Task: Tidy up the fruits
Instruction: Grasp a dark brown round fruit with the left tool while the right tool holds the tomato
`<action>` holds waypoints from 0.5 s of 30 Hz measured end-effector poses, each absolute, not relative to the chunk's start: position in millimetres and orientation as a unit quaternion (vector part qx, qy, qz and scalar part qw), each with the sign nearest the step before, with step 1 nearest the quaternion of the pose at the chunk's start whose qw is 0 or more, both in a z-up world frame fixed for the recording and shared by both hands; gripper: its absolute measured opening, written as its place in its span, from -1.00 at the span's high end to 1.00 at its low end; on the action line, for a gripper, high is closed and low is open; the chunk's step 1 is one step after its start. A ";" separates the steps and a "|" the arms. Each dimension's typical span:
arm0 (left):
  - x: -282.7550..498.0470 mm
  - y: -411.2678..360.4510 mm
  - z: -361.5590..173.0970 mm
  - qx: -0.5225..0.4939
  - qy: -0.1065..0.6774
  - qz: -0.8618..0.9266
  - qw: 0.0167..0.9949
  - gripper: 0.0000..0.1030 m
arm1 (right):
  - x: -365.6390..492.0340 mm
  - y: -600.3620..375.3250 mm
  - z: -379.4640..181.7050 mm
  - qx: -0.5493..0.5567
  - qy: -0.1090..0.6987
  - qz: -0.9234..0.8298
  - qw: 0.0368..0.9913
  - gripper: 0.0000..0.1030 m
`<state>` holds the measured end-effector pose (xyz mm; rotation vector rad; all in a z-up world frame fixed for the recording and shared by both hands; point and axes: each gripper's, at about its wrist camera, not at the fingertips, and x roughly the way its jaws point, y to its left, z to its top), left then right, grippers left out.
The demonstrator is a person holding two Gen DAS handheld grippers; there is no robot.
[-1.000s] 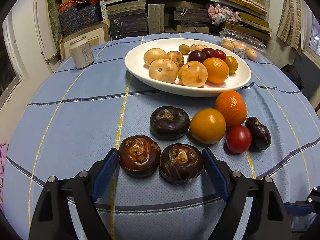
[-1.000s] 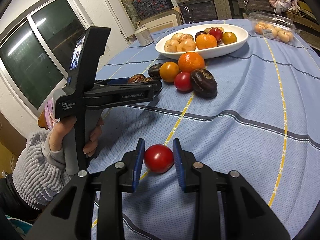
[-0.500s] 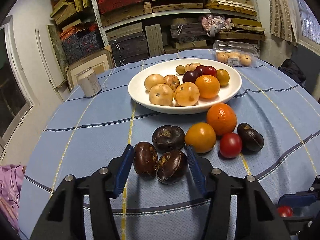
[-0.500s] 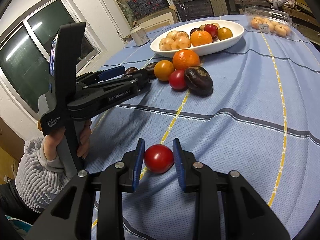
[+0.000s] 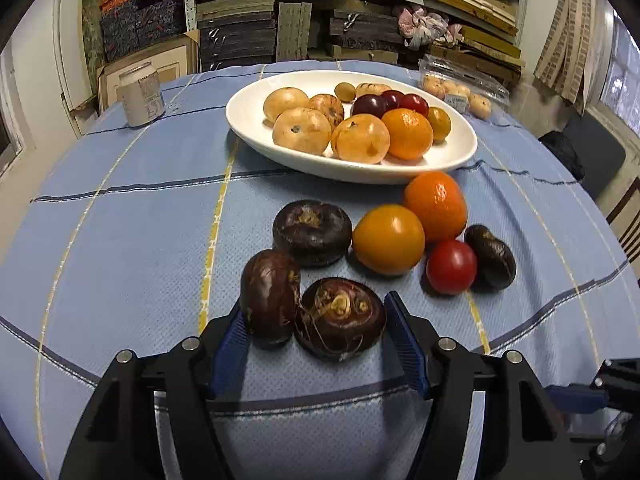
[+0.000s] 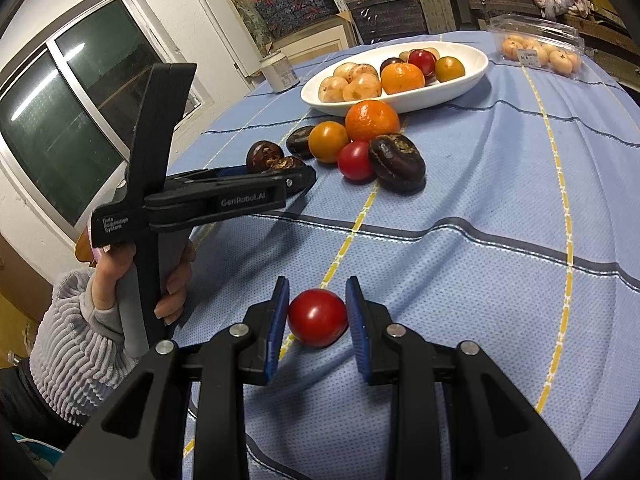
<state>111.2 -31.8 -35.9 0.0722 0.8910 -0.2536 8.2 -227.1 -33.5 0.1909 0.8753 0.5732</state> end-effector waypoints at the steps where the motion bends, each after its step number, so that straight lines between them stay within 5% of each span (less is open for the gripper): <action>1: 110.8 -31.7 -35.4 0.036 0.428 -0.122 0.895 -0.27 | 8.0 -227.1 -33.4 0.091 0.417 0.273 0.862 0.44; 8: 95.7 -44.6 -30.1 0.071 0.405 -0.125 0.903 -0.23 | 7.8 -228.1 -32.8 0.097 0.418 0.270 0.862 0.44; 15: 87.0 -44.6 -15.9 0.078 0.370 -0.112 0.919 0.01 | 6.2 -236.7 -26.9 0.109 0.401 0.258 0.872 0.44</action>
